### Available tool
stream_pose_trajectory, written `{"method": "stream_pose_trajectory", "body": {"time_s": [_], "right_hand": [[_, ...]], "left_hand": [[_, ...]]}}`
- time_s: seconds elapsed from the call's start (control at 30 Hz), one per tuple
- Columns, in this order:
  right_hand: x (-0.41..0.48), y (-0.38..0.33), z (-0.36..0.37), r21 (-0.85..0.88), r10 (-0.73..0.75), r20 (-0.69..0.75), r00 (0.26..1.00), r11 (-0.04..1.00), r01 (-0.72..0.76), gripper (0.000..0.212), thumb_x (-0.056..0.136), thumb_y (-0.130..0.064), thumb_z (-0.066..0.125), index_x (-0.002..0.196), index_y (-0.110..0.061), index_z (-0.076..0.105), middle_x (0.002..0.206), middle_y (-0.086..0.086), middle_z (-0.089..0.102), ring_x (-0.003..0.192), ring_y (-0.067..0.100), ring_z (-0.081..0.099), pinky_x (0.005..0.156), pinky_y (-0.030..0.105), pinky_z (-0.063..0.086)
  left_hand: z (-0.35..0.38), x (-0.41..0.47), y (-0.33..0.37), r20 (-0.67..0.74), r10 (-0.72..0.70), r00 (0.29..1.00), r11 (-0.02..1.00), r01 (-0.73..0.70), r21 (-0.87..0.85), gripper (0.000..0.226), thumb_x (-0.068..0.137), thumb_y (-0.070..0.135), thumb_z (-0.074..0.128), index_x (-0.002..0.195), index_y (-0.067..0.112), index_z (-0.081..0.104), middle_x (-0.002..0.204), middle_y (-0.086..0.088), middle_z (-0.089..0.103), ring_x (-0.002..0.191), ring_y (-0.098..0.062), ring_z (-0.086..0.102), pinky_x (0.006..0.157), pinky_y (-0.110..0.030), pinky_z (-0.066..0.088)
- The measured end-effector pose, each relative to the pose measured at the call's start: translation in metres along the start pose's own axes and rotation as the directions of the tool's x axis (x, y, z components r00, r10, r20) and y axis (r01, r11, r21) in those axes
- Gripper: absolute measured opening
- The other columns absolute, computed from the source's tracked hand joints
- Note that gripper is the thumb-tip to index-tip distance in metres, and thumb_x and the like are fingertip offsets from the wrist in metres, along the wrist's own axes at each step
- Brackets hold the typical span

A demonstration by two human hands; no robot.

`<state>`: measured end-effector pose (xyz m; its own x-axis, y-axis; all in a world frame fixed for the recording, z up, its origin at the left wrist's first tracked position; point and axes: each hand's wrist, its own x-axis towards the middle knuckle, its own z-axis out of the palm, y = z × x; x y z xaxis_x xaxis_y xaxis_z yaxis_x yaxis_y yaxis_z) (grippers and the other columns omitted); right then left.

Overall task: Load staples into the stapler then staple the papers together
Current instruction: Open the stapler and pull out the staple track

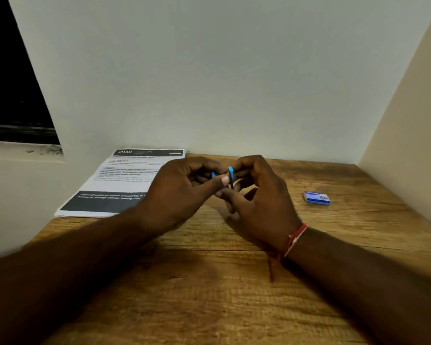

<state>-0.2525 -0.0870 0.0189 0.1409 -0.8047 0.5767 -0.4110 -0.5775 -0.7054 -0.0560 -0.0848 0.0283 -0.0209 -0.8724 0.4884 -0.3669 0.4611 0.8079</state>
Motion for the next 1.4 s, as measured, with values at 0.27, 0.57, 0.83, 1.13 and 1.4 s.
{"method": "stream_pose_trajectory", "body": {"time_s": [0.27, 0.57, 0.83, 1.13, 1.4], "right_hand": [[0.005, 0.007, -0.007, 0.102, 0.043, 0.103, 0.994, 0.993, -0.054, 0.033, 0.094, -0.022, 0.088, 0.125, -0.031, 0.079, 0.106, -0.005, 0.079, 0.096, 0.013, 0.078, 0.069, 0.037, 0.070], [0.008, 0.006, -0.017, 0.232, 0.103, 0.123, 0.987, 0.964, -0.130, 0.020, 0.096, -0.011, 0.084, 0.114, -0.012, 0.077, 0.099, 0.002, 0.085, 0.088, 0.016, 0.084, 0.074, 0.029, 0.068], [0.012, 0.010, -0.019, 0.256, 0.151, 0.142, 0.978, 0.949, -0.184, 0.022, 0.094, -0.012, 0.086, 0.114, -0.009, 0.077, 0.098, 0.011, 0.085, 0.091, 0.024, 0.084, 0.082, 0.037, 0.070], [0.019, 0.020, -0.025, 0.227, 0.217, 0.146, 0.965, 0.942, -0.246, 0.019, 0.093, -0.010, 0.086, 0.109, -0.009, 0.078, 0.094, 0.011, 0.085, 0.089, 0.025, 0.085, 0.089, 0.049, 0.070], [0.025, 0.030, -0.039, -0.164, 0.212, 0.199, 0.957, 0.970, -0.180, 0.020, 0.084, -0.031, 0.096, 0.097, -0.026, 0.082, 0.087, 0.001, 0.082, 0.074, 0.010, 0.074, 0.071, 0.021, 0.056]], "left_hand": [[-0.007, 0.000, -0.009, 0.063, -0.045, 0.997, 0.996, 0.049, -0.074, 0.024, 0.090, 0.020, 0.094, 0.112, 0.023, 0.084, 0.102, -0.001, 0.088, 0.097, -0.025, 0.086, 0.098, -0.051, 0.068], [-0.010, -0.002, -0.002, 0.076, -0.104, 0.992, 0.985, 0.113, -0.128, 0.028, 0.090, 0.016, 0.092, 0.116, 0.015, 0.083, 0.102, -0.005, 0.088, 0.097, -0.028, 0.087, 0.098, -0.050, 0.069], [-0.008, -0.003, 0.001, 0.042, -0.126, 0.991, 0.981, 0.131, -0.142, 0.023, 0.093, 0.009, 0.089, 0.115, 0.012, 0.082, 0.101, -0.009, 0.088, 0.096, -0.029, 0.087, 0.097, -0.051, 0.069], [-0.009, -0.001, -0.004, -0.021, -0.171, 0.985, 0.972, 0.165, -0.170, 0.016, 0.096, 0.006, 0.086, 0.112, 0.011, 0.083, 0.099, -0.016, 0.086, 0.099, -0.036, 0.086, 0.100, -0.056, 0.067], [-0.016, 0.003, -0.005, -0.055, -0.177, 0.983, 0.971, 0.165, -0.171, 0.015, 0.097, 0.006, 0.085, 0.110, 0.013, 0.083, 0.101, -0.014, 0.086, 0.097, -0.029, 0.087, 0.099, -0.046, 0.069]]}}
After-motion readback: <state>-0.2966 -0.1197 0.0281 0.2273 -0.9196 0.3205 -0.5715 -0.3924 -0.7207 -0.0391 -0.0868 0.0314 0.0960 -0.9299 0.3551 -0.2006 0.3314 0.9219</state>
